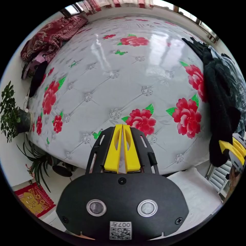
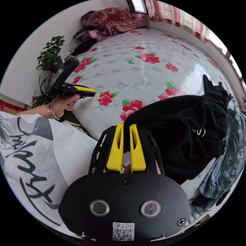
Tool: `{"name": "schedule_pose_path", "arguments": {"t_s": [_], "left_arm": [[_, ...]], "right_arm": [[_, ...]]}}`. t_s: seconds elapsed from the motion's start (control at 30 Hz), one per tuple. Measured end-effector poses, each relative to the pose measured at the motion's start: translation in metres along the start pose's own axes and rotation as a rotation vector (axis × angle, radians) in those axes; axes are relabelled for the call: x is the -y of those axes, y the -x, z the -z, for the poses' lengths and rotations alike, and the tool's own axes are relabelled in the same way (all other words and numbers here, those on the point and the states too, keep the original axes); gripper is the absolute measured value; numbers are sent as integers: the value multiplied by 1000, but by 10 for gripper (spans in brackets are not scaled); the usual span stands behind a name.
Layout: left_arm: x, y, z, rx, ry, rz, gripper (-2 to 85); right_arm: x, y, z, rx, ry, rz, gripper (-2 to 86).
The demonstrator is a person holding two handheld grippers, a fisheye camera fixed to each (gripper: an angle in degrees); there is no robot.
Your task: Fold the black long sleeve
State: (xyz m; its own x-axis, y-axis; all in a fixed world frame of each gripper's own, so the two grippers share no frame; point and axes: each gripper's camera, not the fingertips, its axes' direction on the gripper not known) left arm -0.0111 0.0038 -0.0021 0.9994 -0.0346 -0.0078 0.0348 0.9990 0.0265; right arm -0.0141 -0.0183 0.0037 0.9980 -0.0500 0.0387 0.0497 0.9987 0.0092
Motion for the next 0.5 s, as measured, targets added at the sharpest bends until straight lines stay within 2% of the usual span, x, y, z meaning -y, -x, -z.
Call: {"name": "schedule_pose_path", "arguments": {"t_s": [0.1,0.23,0.33,0.43,0.5], "left_arm": [[-14,31,1,-29,-41,87,-9],[-39,60,-1,-53,-89,142,-6],[-52,65,-3,-97,-146,97,10],[-53,52,-7,-198,-174,-20,60],[-50,35,-14,-282,-188,-126,94]], "right_arm": [[49,24,-7,93,-25,94,24],[74,20,-10,132,-27,70,30],[50,-10,13,173,-111,28,32],[4,-59,51,120,-232,-80,36],[-34,-108,74,2,-256,-206,52]]}}
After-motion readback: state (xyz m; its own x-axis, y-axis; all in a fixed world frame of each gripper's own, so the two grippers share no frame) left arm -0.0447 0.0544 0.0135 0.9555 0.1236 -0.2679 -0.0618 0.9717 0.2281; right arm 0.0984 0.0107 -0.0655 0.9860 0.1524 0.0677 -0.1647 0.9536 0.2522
